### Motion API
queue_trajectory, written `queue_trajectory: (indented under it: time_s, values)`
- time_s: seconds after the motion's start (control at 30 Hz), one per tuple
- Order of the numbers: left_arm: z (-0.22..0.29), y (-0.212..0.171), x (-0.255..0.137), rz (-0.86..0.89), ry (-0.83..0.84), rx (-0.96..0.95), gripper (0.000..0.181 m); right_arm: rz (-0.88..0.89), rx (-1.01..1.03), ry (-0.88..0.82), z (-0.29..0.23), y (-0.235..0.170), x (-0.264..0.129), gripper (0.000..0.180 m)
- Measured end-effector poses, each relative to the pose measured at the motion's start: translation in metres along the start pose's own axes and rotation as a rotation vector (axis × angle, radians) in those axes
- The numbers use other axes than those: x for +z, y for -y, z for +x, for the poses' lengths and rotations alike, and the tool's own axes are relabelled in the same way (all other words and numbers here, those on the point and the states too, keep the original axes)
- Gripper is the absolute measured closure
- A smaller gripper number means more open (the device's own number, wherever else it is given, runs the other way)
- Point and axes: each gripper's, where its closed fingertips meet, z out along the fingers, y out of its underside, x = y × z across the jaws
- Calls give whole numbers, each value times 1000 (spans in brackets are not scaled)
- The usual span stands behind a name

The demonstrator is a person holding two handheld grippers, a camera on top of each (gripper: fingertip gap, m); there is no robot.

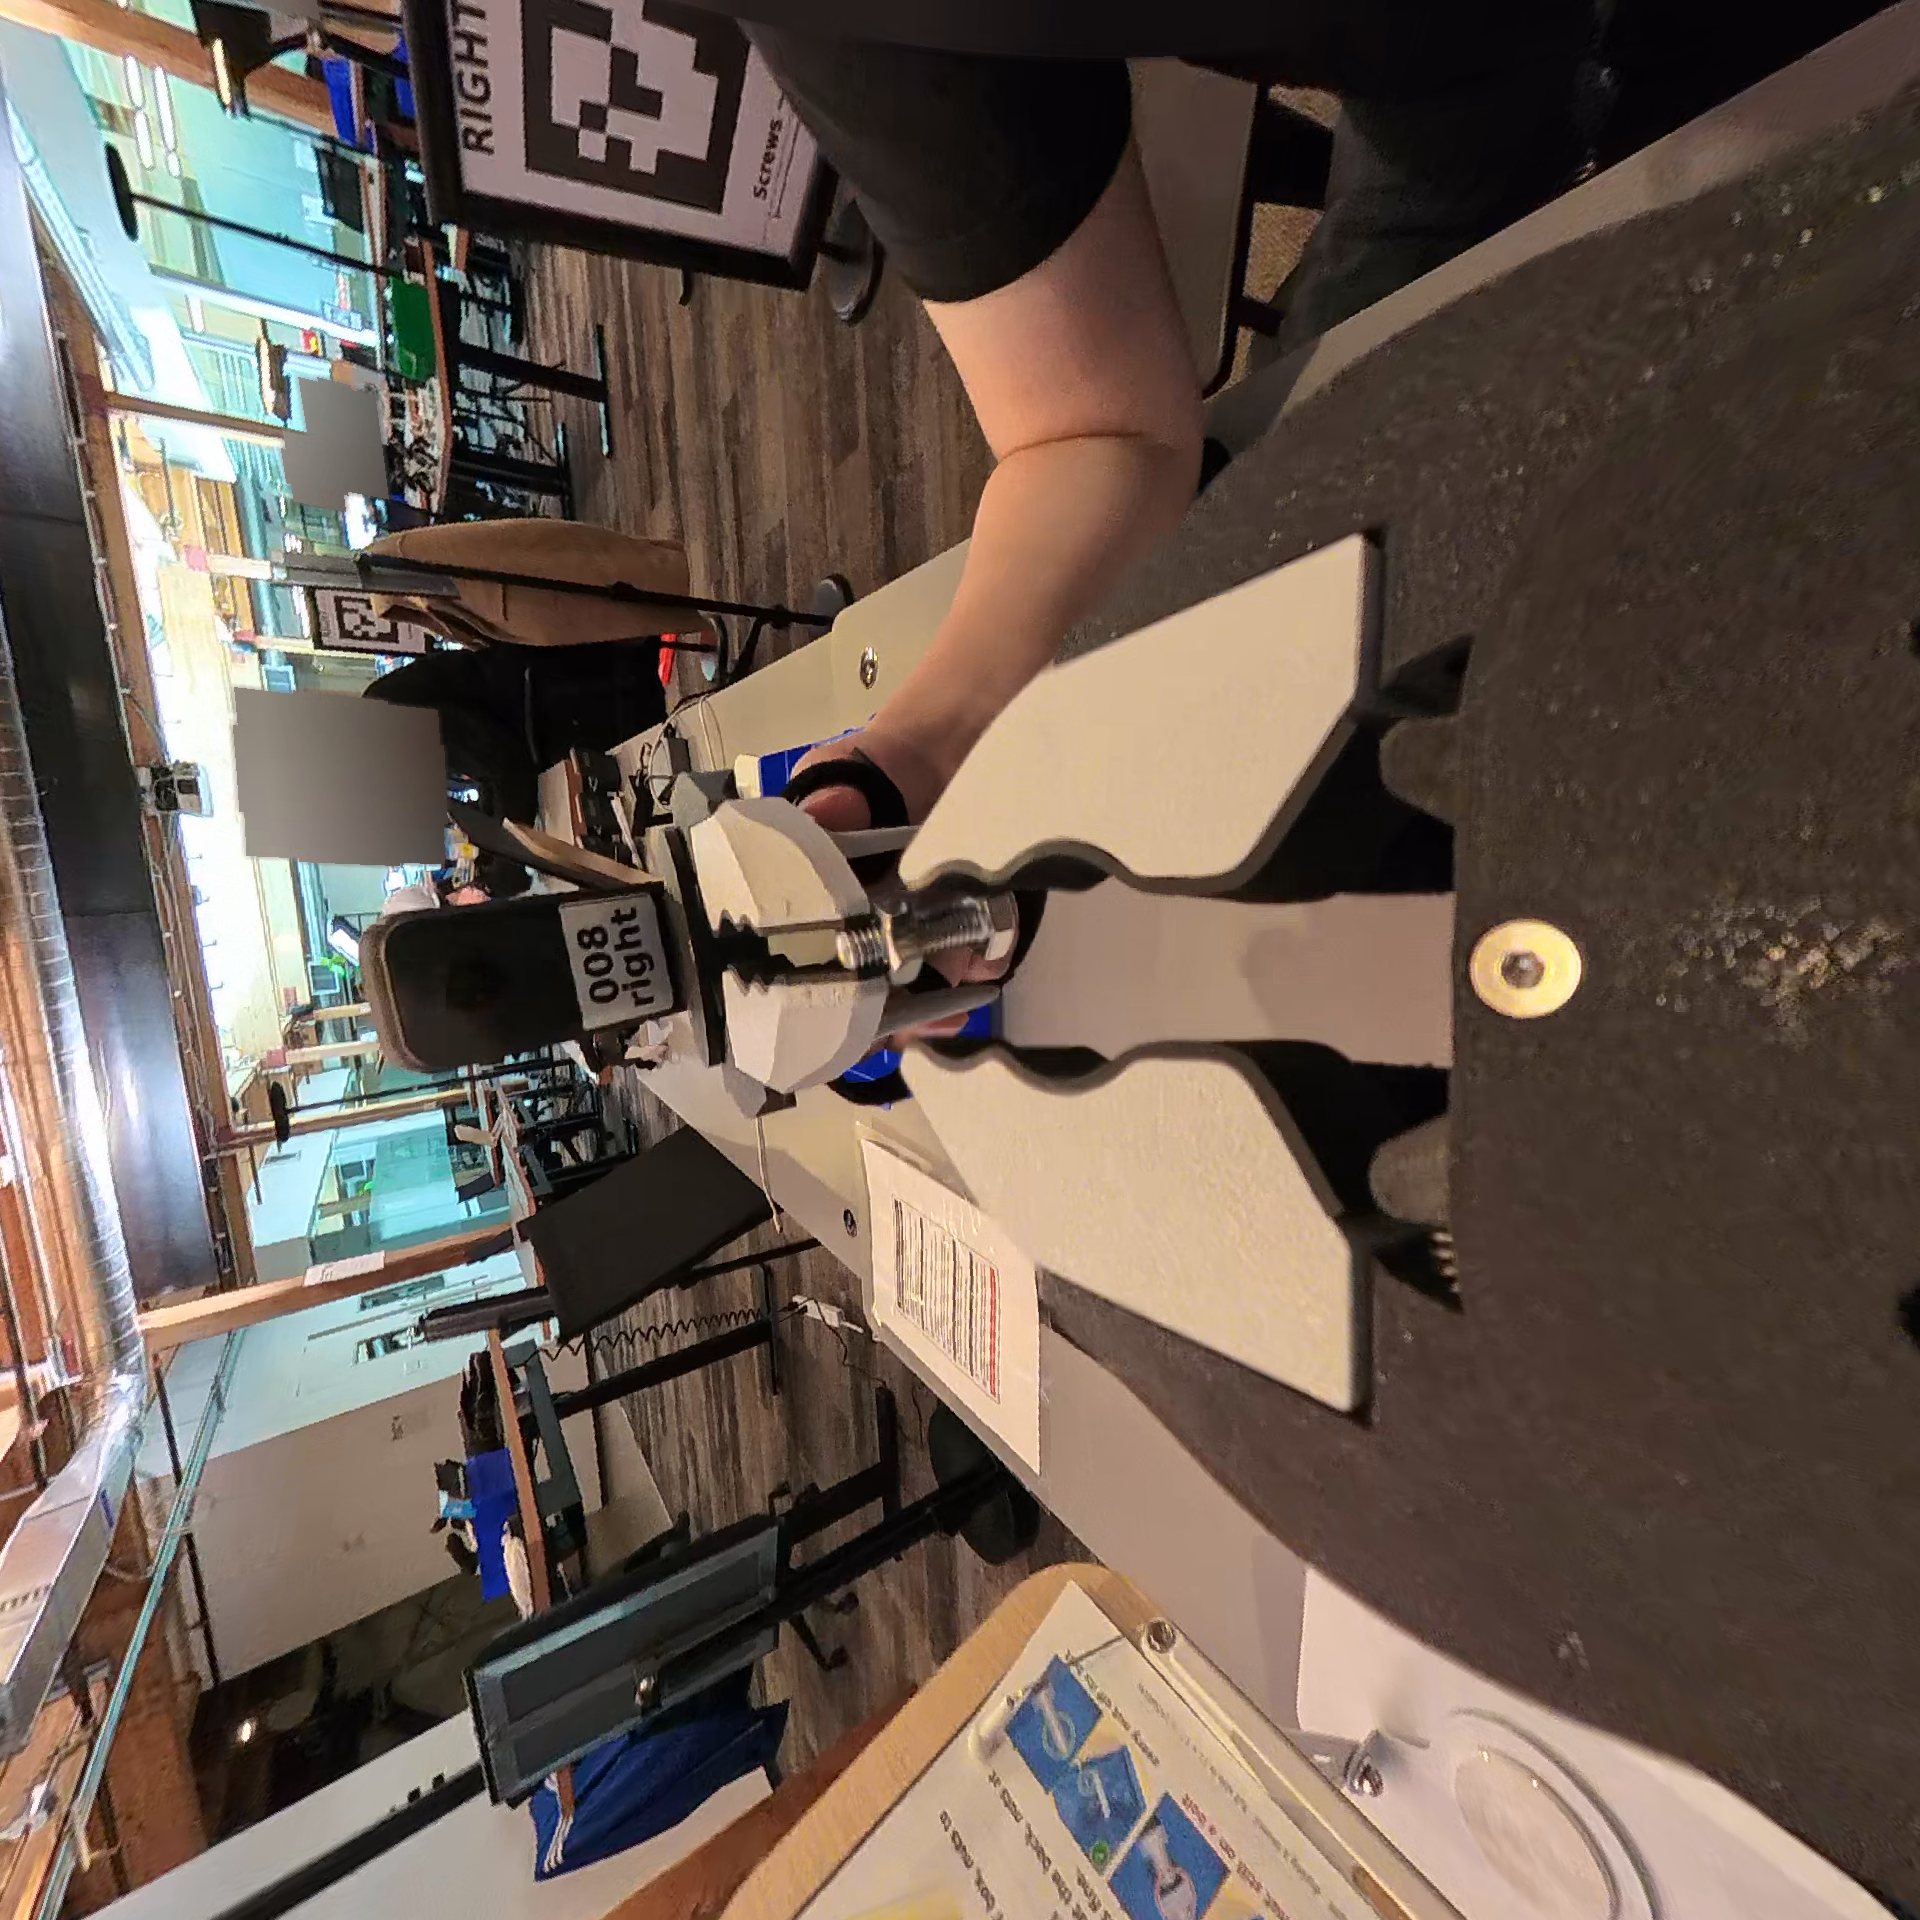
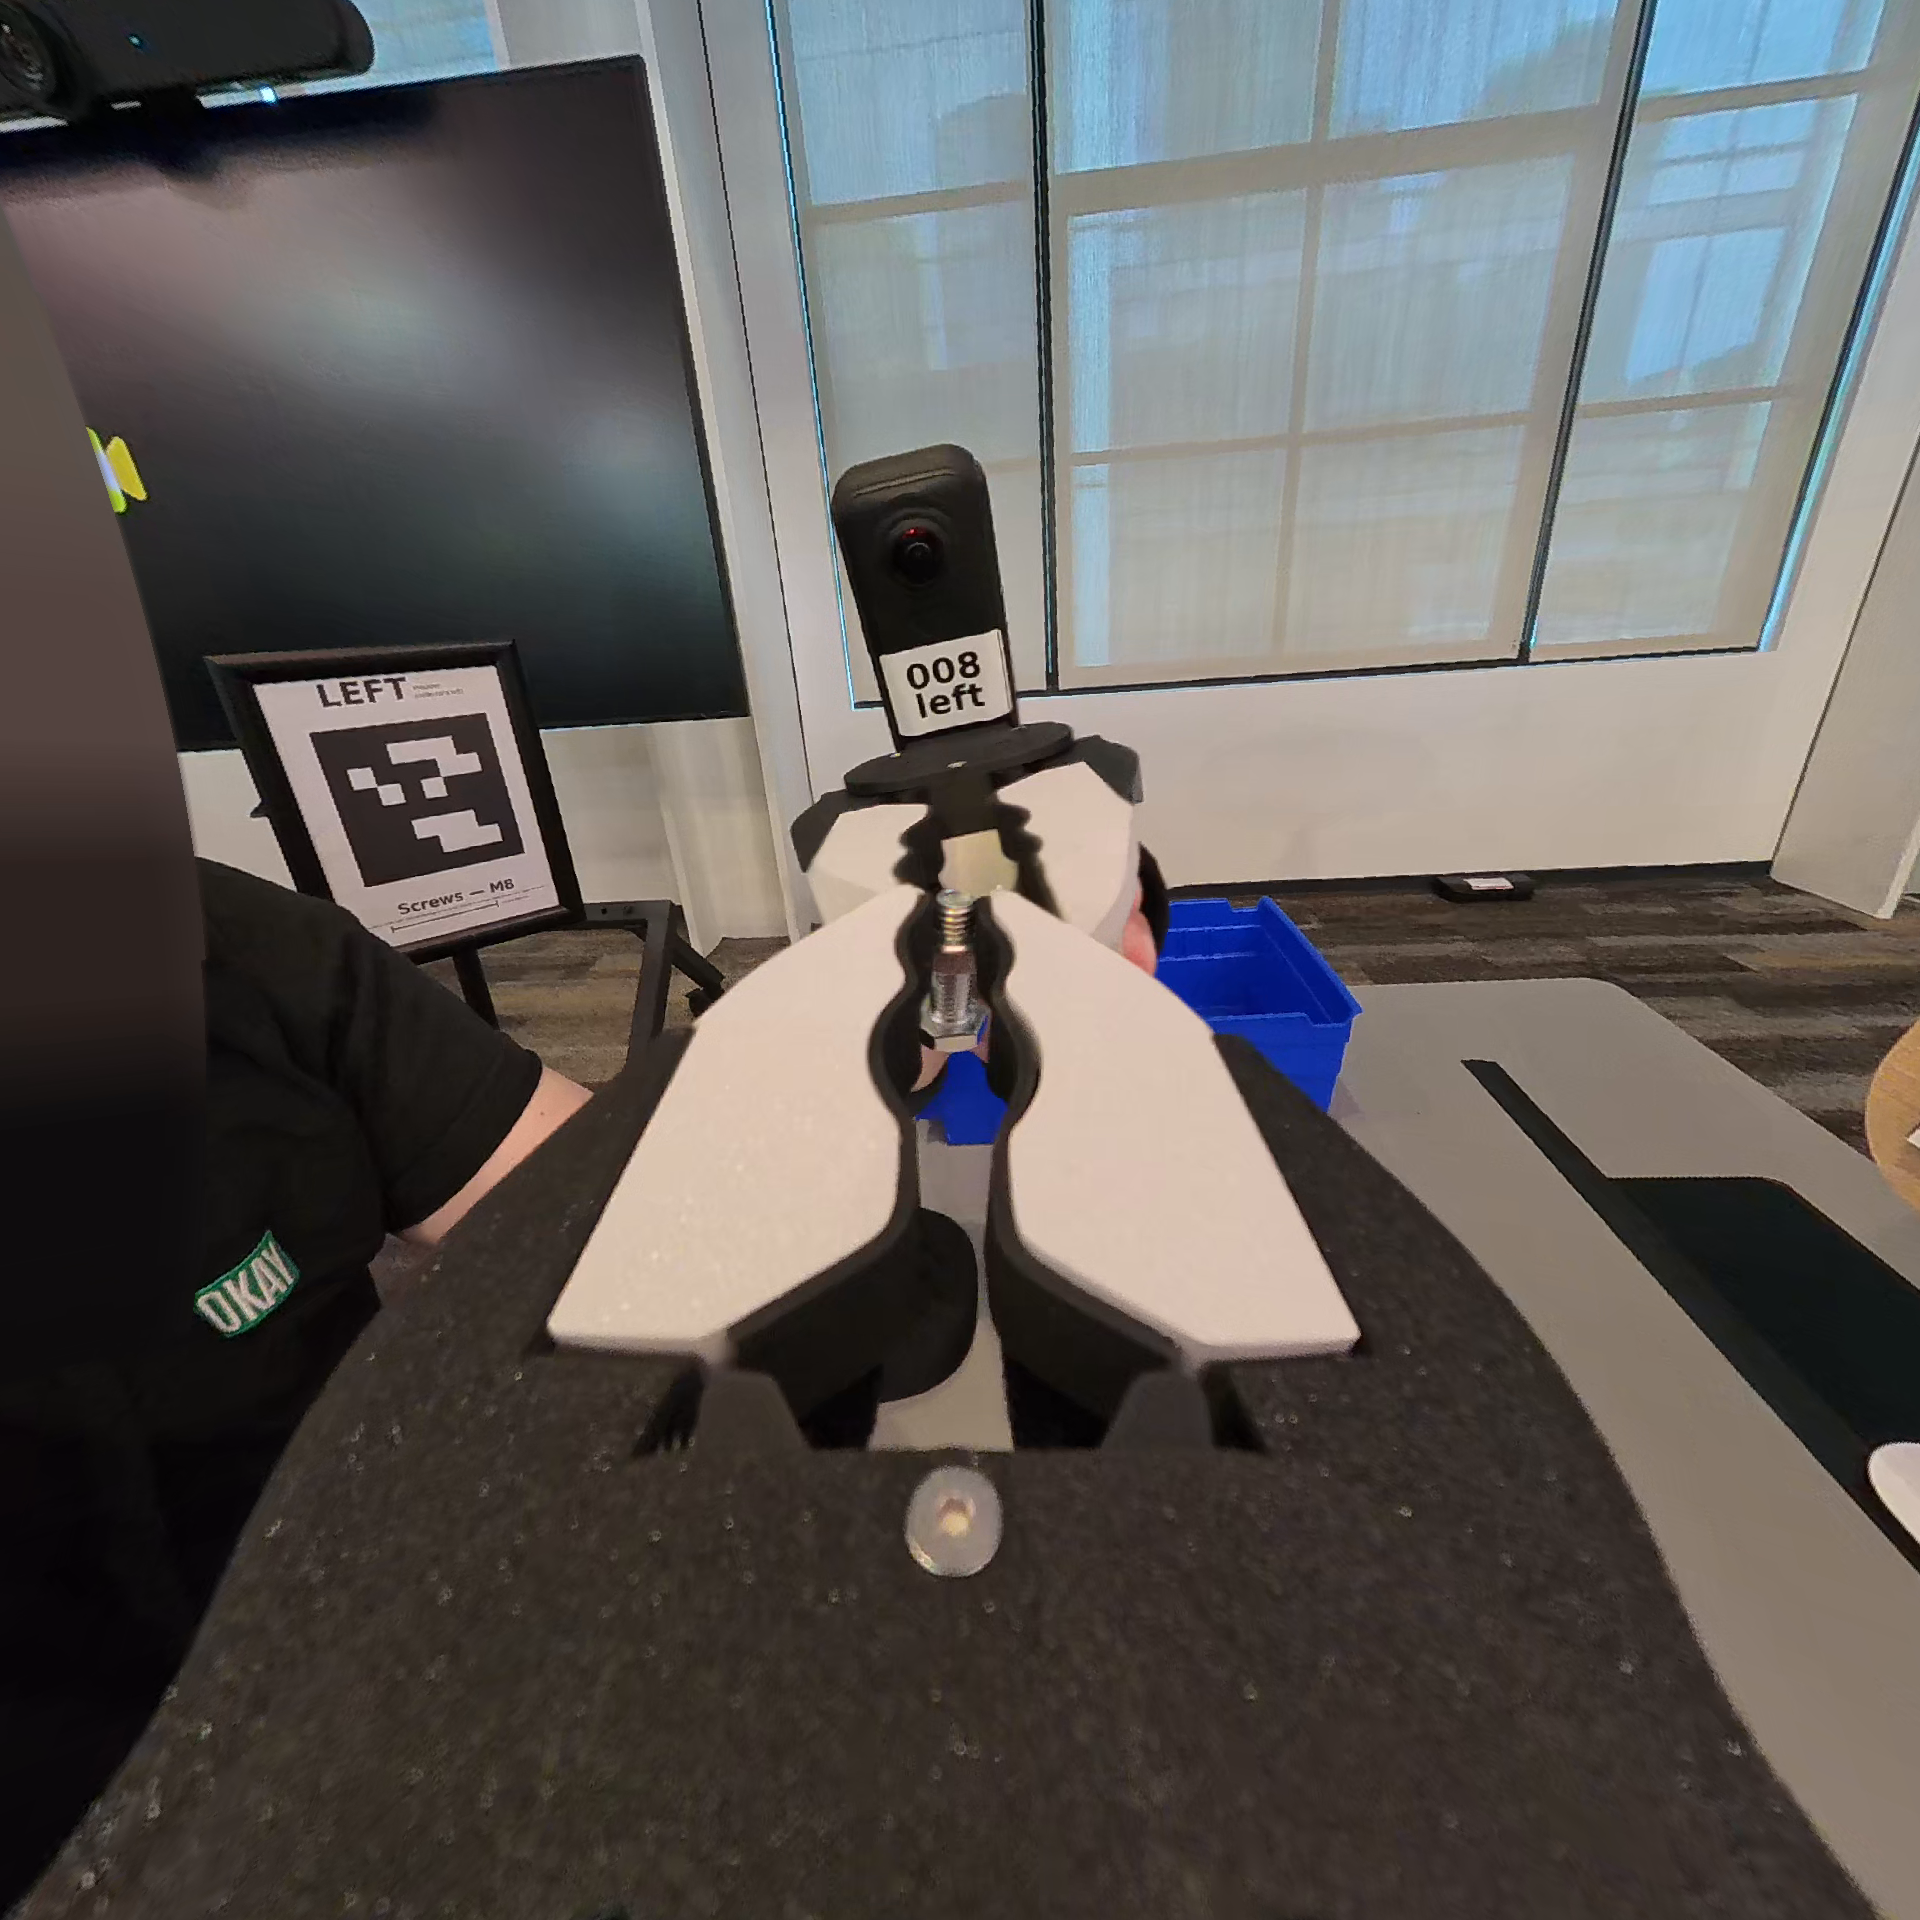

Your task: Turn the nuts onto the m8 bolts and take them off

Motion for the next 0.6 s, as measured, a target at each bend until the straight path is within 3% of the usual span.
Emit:
queue_trajectory:
  time_s: [0.13, 0.3, 0.6]
  values:
    - [-1, -4, -4, -26, 0, -13, 130, 8, -7, -8, 2, 1, -2, 173]
    - [10, -7, -4, -15, -109, -61, 137, -5, -62, 38, -6, 1, -4, 173]
    - [17, -23, 19, -75, -143, -56, 144, -26, -254, 63, -21, 1, -7, 173]
